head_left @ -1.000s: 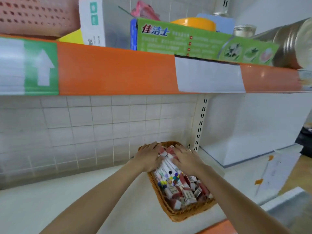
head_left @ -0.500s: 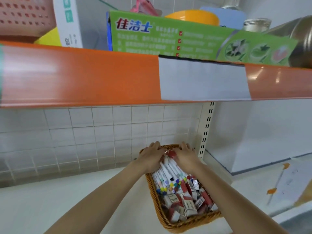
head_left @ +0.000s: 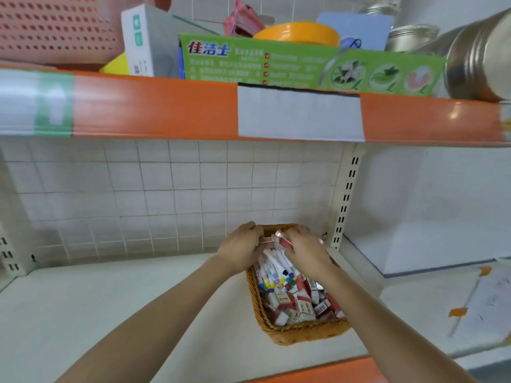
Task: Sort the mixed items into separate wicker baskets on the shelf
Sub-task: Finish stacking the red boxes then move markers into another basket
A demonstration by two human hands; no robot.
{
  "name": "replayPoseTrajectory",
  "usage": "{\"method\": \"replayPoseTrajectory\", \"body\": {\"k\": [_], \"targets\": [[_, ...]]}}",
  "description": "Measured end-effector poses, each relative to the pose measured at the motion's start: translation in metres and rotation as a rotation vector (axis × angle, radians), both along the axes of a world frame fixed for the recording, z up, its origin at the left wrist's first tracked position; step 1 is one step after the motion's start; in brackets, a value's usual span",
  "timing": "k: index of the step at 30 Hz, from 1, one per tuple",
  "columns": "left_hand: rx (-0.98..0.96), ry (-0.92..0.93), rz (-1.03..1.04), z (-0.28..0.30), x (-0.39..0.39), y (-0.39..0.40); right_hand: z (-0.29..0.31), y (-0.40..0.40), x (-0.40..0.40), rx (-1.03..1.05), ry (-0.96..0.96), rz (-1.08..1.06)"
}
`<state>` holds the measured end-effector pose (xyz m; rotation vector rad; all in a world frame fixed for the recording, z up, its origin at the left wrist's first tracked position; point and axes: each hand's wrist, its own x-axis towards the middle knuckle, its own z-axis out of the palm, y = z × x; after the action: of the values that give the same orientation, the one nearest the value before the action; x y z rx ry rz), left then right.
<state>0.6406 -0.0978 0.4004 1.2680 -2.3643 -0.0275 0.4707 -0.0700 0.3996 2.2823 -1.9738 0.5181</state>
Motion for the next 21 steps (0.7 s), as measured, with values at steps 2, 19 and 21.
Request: {"method": "replayPoseTrajectory", "body": {"k": [2, 19, 21], "targets": [[0.008, 0.038, 0.051, -0.001, 0.015, 0.011, 0.001, 0.006, 0.013, -0.007, -0.021, 0.047], [0.072, 0.111, 0.419, 0.000, 0.224, 0.093, -0.002, 0.036, 0.224, 0.020, -0.104, 0.399], [0.082, 0.100, 0.447, 0.000, 0.259, 0.103, -0.002, 0.044, 0.258, 0.039, -0.103, 0.422]]}}
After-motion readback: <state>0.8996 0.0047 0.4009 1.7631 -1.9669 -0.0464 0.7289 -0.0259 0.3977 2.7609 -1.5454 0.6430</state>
